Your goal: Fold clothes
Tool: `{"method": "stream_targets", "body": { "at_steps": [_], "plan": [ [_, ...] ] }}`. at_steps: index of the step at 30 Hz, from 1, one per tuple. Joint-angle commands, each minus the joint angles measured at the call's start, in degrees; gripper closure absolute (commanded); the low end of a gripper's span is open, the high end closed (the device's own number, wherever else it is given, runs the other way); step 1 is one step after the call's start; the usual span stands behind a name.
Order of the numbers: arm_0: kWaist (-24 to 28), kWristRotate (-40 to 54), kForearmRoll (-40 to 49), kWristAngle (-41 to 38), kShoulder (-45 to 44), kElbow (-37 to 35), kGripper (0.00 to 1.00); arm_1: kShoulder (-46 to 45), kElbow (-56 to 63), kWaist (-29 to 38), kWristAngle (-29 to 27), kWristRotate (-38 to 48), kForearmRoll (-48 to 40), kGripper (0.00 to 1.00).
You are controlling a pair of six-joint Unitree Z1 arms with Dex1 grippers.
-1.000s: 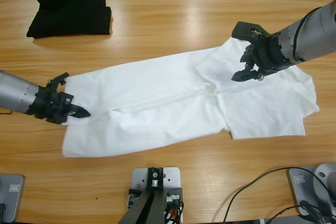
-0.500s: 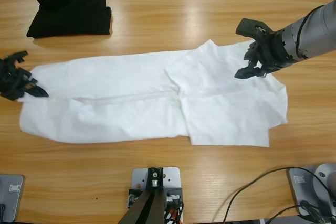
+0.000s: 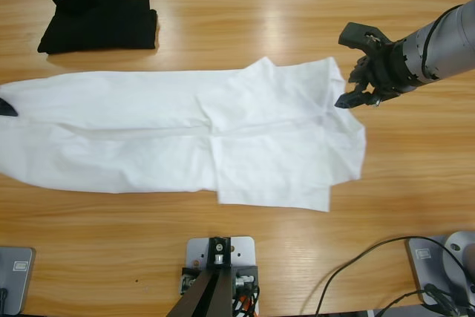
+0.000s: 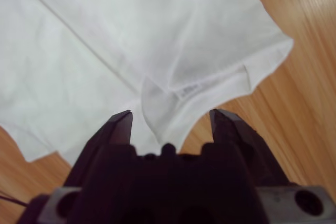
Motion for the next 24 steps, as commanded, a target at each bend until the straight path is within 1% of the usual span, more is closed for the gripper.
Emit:
{"method": "stream_targets", "body": {
  "at_steps": [1, 4, 5, 7, 9, 14, 16, 19, 24],
  "plan": [
    [10.4, 5.4, 5.2, 3.8, 0.3, -2.1, 1.000, -0.3, -0.2, -0.8, -1.1, -0.4, -0.8, 0.391],
    [11.6, 6.4, 6.6, 4.1, 0.0, -3.5, 1.000, -0.3, -0.3, -0.9, -1.1, -0.4, -0.8, 0.391],
    [11.0, 6.5, 7.6, 3.8, -0.1, -4.8, 1.000, -0.3, -0.3, -0.9, -1.1, -0.4, -0.8, 0.391],
    [8.1, 6.2, 9.2, 3.2, -0.3, -7.6, 1.000, -0.3, -0.3, -1.0, -1.1, -0.3, -0.8, 0.391],
    [3.2, 5.2, 11.1, 2.6, -0.4, -11.0, 1.000, -0.3, -0.3, -1.0, -0.9, 0.0, -0.7, 0.391],
    [-14.0, -3.2, 12.1, -2.0, 0.8, -17.5, 1.000, -0.5, -0.4, -1.0, -1.2, 0.8, -0.4, 0.391],
    [-19.4, -5.6, 12.1, -3.1, 2.5, -19.9, 1.000, -0.3, -0.4, -1.0, -1.2, 0.8, -0.3, 0.391],
    [-24.6, -7.4, 12.2, -5.1, 4.0, -23.5, 1.000, -0.1, -0.4, -1.0, -1.2, 0.8, -0.4, 0.391],
    [-31.4, -9.0, 13.6, -8.7, 6.0, -32.1, 1.000, 0.9, -0.5, -1.0, -1.1, 0.8, -0.7, 0.391]
  ]
}}
